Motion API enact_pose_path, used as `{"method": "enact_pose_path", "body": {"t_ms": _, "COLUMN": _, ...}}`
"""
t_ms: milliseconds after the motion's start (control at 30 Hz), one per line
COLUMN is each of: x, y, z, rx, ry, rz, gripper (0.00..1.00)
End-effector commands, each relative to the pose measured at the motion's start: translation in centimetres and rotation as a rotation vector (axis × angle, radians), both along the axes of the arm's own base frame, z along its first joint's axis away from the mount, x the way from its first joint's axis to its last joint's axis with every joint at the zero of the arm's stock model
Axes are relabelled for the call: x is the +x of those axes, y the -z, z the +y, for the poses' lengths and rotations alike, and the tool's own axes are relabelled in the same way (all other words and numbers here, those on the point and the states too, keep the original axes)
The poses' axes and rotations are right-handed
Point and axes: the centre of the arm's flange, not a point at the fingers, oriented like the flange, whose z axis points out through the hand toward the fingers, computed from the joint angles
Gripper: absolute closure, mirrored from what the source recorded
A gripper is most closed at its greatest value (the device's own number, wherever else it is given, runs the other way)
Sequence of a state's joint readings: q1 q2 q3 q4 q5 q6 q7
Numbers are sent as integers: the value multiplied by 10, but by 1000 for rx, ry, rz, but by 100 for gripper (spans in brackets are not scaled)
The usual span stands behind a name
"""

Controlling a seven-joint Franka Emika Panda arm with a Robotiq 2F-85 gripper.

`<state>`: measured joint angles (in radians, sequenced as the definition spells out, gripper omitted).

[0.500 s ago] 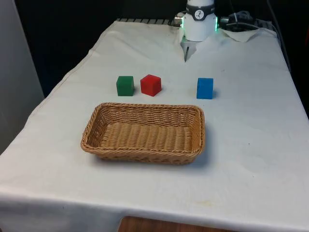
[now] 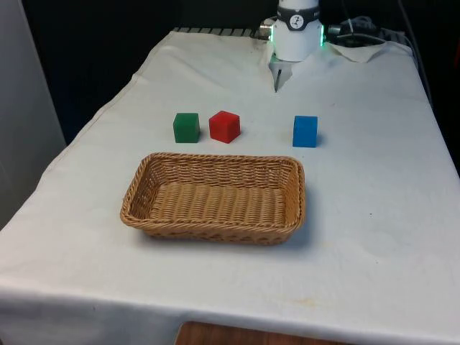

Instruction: Pick up the blue cube and place it into the basket.

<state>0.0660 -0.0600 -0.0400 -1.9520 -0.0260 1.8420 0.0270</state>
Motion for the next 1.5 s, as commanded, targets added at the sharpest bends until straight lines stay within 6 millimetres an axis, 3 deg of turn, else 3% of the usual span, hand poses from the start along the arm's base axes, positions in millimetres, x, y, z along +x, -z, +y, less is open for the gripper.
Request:
{"method": "enact_pose_path", "body": {"t_ms": 0, "x": -3, "y": -2, "z": 2, "rx": -11, "ry": 4, "rz": -20, "gripper": 0}}
{"method": "enact_pose_path", "body": {"t_ms": 500, "x": -23, "y": 0, "z": 22, "rx": -29, "ry": -5, "rz": -72, "gripper": 0}}
{"method": "enact_pose_path", "body": {"t_ms": 733, "x": -25, "y": 26, "z": 42, "rx": -24, "ry": -17, "rz": -83, "gripper": 0}}
{"method": "enact_pose_path", "body": {"t_ms": 767, "x": -26, "y": 22, "z": 38, "rx": -22, "ry": -19, "rz": -75, "gripper": 0}}
{"method": "enact_pose_path", "body": {"t_ms": 800, "x": -25, "y": 33, "z": 45, "rx": -20, "ry": -19, "rz": -83, "gripper": 0}}
{"method": "enact_pose_path", "body": {"t_ms": 900, "x": -25, "y": 44, "z": 48, "rx": -13, "ry": -20, "rz": -82, "gripper": 0}}
{"method": "enact_pose_path", "body": {"t_ms": 1467, "x": -38, "y": 97, "z": 50, "rx": 35, "ry": -17, "rz": -57, "gripper": 0}}
